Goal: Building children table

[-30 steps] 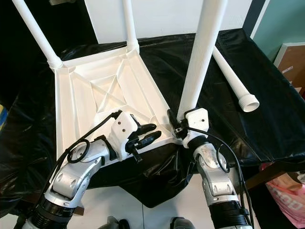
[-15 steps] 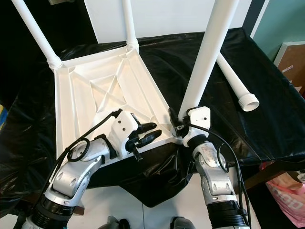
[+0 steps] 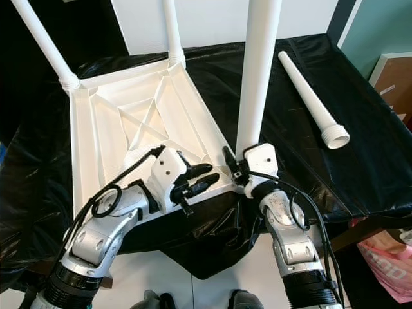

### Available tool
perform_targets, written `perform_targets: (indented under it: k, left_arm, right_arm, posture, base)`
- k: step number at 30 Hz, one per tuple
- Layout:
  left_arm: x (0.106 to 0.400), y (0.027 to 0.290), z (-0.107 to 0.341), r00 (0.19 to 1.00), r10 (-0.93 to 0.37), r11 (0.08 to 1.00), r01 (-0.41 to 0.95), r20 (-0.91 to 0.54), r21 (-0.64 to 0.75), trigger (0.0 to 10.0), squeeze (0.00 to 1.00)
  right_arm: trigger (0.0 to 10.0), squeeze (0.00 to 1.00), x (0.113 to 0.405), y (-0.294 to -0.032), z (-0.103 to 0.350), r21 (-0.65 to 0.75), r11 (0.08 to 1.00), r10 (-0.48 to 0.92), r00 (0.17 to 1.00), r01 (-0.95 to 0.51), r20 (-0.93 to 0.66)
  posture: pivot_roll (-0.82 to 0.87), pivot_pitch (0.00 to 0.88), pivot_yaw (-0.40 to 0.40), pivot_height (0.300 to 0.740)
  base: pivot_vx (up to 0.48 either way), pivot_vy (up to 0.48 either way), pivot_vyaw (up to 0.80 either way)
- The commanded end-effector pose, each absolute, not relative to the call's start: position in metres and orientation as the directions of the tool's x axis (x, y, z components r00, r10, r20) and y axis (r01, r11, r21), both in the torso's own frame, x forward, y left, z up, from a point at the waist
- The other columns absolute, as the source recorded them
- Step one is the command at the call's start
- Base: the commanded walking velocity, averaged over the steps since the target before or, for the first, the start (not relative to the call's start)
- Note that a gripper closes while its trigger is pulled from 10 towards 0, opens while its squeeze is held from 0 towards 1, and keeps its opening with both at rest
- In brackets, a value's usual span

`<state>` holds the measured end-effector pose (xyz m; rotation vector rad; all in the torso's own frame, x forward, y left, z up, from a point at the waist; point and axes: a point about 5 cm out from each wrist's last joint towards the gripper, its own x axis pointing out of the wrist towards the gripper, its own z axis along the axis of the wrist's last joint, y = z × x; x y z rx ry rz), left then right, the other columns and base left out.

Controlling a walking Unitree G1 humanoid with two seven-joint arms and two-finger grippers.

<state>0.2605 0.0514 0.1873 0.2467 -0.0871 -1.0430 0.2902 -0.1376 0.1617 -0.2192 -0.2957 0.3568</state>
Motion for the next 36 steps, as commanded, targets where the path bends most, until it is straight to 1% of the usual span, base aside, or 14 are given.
perform_targets:
  k: [1, 5, 8, 11, 14, 15, 16, 17, 23, 32, 34, 35, 36]
  left_arm:
    - [0.260, 0.054, 0.187, 0.540, -0.841, 0.517, 0.823, -0.039, 0.236, 10.0, 0.00]
    - [0.259, 0.054, 0.186, 0.541, -0.840, 0.519, 0.822, -0.041, 0.234, 10.0, 0.00]
    - [0.259, 0.054, 0.186, 0.541, -0.840, 0.519, 0.823, -0.042, 0.233, 10.0, 0.00]
    - [0.259, 0.054, 0.186, 0.539, -0.841, 0.517, 0.824, -0.043, 0.231, 10.0, 0.00]
    - [0.259, 0.055, 0.186, 0.537, -0.842, 0.514, 0.826, -0.045, 0.233, 10.0, 0.00]
    - [0.259, 0.055, 0.186, 0.537, -0.842, 0.514, 0.826, -0.045, 0.233, 10.0, 0.00]
    - [0.259, 0.055, 0.186, 0.537, -0.843, 0.514, 0.826, -0.045, 0.233, 10.0, 0.00]
    - [0.259, 0.055, 0.186, 0.537, -0.843, 0.514, 0.826, -0.045, 0.233, 10.0, 0.00]
    - [0.260, 0.055, 0.188, 0.537, -0.842, 0.514, 0.825, -0.043, 0.236, 10.0, 0.00]
    - [0.260, 0.056, 0.188, 0.539, -0.842, 0.515, 0.824, -0.042, 0.235, 10.0, 0.00]
    - [0.259, 0.056, 0.188, 0.540, -0.841, 0.517, 0.823, -0.042, 0.234, 10.0, 0.00]
    - [0.259, 0.056, 0.188, 0.541, -0.840, 0.518, 0.823, -0.042, 0.233, 10.0, 0.00]
    - [0.259, 0.056, 0.188, 0.541, -0.840, 0.518, 0.823, -0.042, 0.233, 10.0, 0.00]
  right_arm:
    - [10.0, 0.00, 0.288, -0.138, 0.149, -0.275, 0.903, 0.387, 0.904, -0.330, 0.184]
    - [10.0, 0.00, 0.283, -0.134, 0.151, -0.350, 0.862, 0.448, 0.874, -0.366, 0.191]
    - [10.0, 0.00, 0.281, -0.133, 0.151, -0.378, 0.846, 0.470, 0.861, -0.377, 0.195]
    - [10.0, 0.00, 0.279, -0.135, 0.150, -0.371, 0.849, 0.468, 0.861, -0.376, 0.198]
    - [10.0, 0.00, 0.281, -0.142, 0.148, -0.279, 0.889, 0.422, 0.885, -0.362, 0.196]
    - [10.0, 0.00, 0.281, -0.142, 0.148, -0.279, 0.889, 0.422, 0.885, -0.362, 0.196]
    - [10.0, 0.00, 0.284, -0.150, 0.146, -0.140, 0.934, 0.352, 0.916, -0.329, 0.194]
    - [10.0, 0.00, 0.285, -0.153, 0.145, -0.088, 0.945, 0.326, 0.926, -0.314, 0.192]
    - [10.0, 0.00, 0.292, -0.158, 0.143, -0.012, 0.963, 0.269, 0.951, -0.271, 0.153]
    - [10.0, 0.00, 0.293, -0.157, 0.141, -0.040, 0.965, 0.260, 0.956, -0.257, 0.132]
    - [10.0, 0.00, 0.292, -0.155, 0.142, -0.056, 0.965, 0.260, 0.956, -0.255, 0.133]
    - [10.0, 0.00, 0.290, -0.152, 0.142, -0.099, 0.959, 0.276, 0.951, -0.264, 0.142]
    - [10.0, 0.00, 0.290, -0.152, 0.142, -0.099, 0.959, 0.276, 0.951, -0.264, 0.142]
  posture:
    - [-0.12, 0.173, 0.054, 0.740]
    - [-0.12, 0.181, 0.056, 0.740]
    - [-0.12, 0.182, 0.056, 0.740]
    - [-0.12, 0.185, 0.057, 0.740]
    - [-0.12, 0.188, 0.060, 0.740]
    - [-0.12, 0.188, 0.060, 0.740]
    - [-0.12, 0.189, 0.060, 0.740]
    - [-0.12, 0.189, 0.060, 0.740]
    - [-0.12, 0.194, 0.060, 0.740]
    - [-0.12, 0.196, 0.060, 0.740]
    - [-0.12, 0.195, 0.056, 0.740]
    - [-0.12, 0.193, 0.056, 0.740]
    - [-0.12, 0.193, 0.056, 0.740]
  base:
    - [0.000, 0.000, 0.00]
    - [0.000, 0.000, 0.00]
    - [0.000, 0.000, 0.00]
    - [0.000, 0.000, 0.00]
    - [0.000, 0.000, 0.00]
    - [0.000, 0.000, 0.00]
    - [0.000, 0.000, 0.00]
    - [0.000, 0.000, 0.00]
    - [0.000, 0.000, 0.00]
    - [0.000, 0.000, 0.00]
    - [0.000, 0.000, 0.00]
    - [0.000, 0.000, 0.00]
    - [0.000, 0.000, 0.00]
